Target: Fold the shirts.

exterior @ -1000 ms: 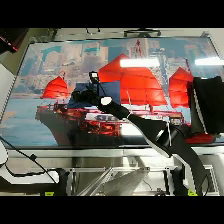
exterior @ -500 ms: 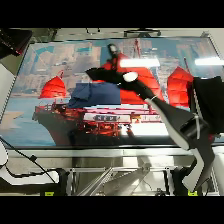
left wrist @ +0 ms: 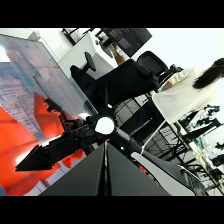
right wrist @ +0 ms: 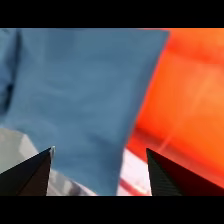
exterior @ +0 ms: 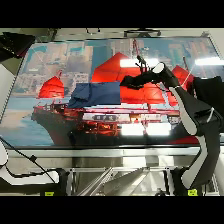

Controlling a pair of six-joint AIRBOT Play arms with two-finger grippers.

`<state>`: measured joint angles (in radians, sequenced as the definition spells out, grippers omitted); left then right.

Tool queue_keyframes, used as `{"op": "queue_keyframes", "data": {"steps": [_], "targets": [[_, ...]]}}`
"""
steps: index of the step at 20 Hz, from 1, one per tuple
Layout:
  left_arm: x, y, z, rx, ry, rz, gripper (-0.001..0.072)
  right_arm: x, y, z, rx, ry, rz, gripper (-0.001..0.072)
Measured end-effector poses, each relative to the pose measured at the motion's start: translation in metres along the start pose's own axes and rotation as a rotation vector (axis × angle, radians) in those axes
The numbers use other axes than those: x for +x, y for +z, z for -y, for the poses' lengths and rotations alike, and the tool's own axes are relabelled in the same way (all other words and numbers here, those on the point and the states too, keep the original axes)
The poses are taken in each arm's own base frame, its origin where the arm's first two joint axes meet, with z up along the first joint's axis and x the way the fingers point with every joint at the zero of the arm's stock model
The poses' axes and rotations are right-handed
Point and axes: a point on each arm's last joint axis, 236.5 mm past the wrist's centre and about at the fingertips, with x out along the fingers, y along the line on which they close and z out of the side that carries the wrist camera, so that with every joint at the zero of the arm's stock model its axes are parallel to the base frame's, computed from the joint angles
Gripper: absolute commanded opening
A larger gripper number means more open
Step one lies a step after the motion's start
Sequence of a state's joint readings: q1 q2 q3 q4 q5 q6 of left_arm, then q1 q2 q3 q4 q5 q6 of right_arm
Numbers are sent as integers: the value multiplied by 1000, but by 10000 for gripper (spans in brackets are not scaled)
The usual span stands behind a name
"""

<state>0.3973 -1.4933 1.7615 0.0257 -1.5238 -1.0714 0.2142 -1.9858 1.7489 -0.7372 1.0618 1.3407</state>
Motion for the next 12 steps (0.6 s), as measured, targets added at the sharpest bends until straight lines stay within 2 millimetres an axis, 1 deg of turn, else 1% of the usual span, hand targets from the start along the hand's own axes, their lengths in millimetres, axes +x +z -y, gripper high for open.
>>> {"op": "queue_keyframes", "data": {"steps": [1,3,5,8,9,10,11,12], "targets": [[0,0,0,3,0,-1,30,8,-7,7,20,1,-26,640],[0,-1,0,9,-2,-3,30,25,-16,11,59,28,-56,638],[0,-1,1,19,-2,-5,30,42,-24,6,69,64,-76,638],[0,-1,1,35,-3,-6,30,65,-30,-12,76,123,-71,629],[0,-1,1,38,-2,-6,30,72,-31,-18,67,141,-66,401],[0,-1,0,43,-2,-6,30,79,-33,-23,49,151,-63,59],[0,-1,0,45,-2,-6,30,84,-34,-31,44,179,-56,24],[0,-1,0,46,0,-5,30,84,-29,-42,38,214,-33,23]]}}
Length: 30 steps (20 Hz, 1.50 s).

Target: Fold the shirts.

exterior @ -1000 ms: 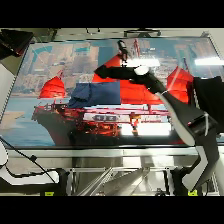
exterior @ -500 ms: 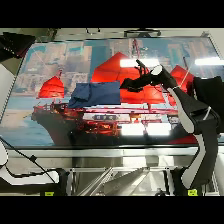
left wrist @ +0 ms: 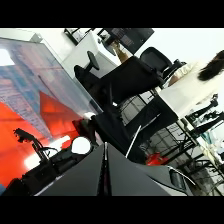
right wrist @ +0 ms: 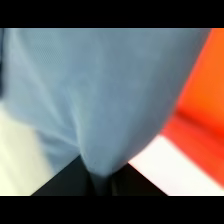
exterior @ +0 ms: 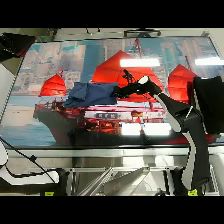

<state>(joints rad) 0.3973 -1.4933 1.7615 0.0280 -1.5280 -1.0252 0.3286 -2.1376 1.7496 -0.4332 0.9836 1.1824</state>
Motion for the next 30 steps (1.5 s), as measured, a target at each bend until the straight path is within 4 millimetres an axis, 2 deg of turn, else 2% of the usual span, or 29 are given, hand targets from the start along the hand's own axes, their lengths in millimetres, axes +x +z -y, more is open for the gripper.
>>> {"op": "queue_keyframes", "data": {"steps": [3,5,7,10,14,17,20,23,27,30], "targets": [[0,0,0,6,-1,-1,30,-8,16,-34,-46,83,65,22],[0,-2,1,6,-5,-7,29,-34,31,-68,-95,125,112,22],[0,-5,3,-3,-12,-19,29,-71,38,-92,-145,112,127,21],[0,-12,8,-29,-32,-52,29,-146,37,-118,-195,15,130,21],[6,-27,19,-67,-74,-117,29,-265,24,-140,-244,-164,199,22],[19,-40,30,-81,-115,-170,29,-349,13,-152,-252,-263,315,23],[39,-53,45,-86,-161,-219,29,-415,10,-142,-212,-344,433,23],[60,-69,61,-84,-214,-277,29,-472,21,-105,-142,-430,553,23],[83,-89,81,-75,-270,-340,29,-551,64,-50,-123,-540,759,23],[95,-93,88,-52,-288,-341,29,-605,97,-38,-144,-551,882,23]]}}
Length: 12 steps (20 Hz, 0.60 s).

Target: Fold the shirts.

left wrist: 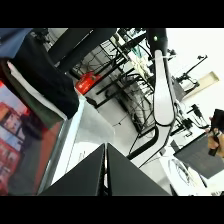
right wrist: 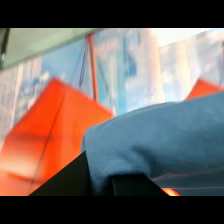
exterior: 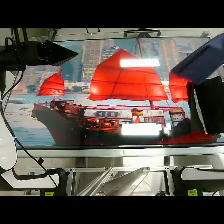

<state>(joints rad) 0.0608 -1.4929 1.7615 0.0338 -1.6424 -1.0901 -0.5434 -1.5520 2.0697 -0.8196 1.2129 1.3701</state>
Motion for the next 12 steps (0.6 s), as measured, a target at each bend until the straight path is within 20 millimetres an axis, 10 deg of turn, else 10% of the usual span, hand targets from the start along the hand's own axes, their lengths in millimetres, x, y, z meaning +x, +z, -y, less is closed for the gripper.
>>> {"op": "queue_keyframes", "data": {"steps": [5,12], "targets": [[5,7,-5,24,19,26,29,-17,1,70,163,-62,11,23],[4,-4,-29,0,59,-16,29,-85,-187,165,575,-306,-282,24]]}}
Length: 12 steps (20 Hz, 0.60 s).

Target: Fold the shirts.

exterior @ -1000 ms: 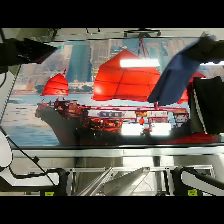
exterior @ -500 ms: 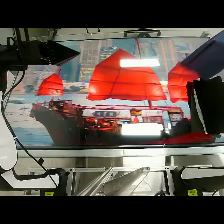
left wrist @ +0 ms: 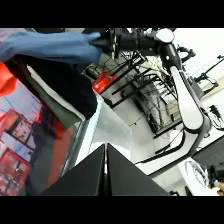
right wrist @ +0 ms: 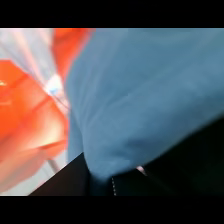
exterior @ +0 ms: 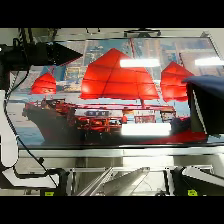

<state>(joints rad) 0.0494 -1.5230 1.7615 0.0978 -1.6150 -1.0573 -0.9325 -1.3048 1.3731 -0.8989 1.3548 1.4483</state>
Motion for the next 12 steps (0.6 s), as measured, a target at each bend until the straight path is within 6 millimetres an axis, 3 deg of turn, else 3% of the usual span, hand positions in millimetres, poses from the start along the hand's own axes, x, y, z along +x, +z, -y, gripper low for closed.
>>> {"op": "queue_keyframes", "data": {"steps": [2,3,4,5,9,12], "targets": [[1,-2,-8,-22,0,-9,29,1,-40,48,114,-96,-15,45],[1,-4,-12,-31,-2,-16,29,2,-58,67,160,-138,-25,228],[1,-6,-16,-44,-6,-22,29,4,-76,86,198,-178,-42,542],[1,-8,-21,-60,-7,-28,29,4,-91,98,223,-209,-62,698],[2,-15,-30,-128,-23,-53,27,0,-128,118,281,-267,-142,699],[2,-15,-29,-148,-41,-54,11,-11,-132,105,317,-250,-161,694]]}}
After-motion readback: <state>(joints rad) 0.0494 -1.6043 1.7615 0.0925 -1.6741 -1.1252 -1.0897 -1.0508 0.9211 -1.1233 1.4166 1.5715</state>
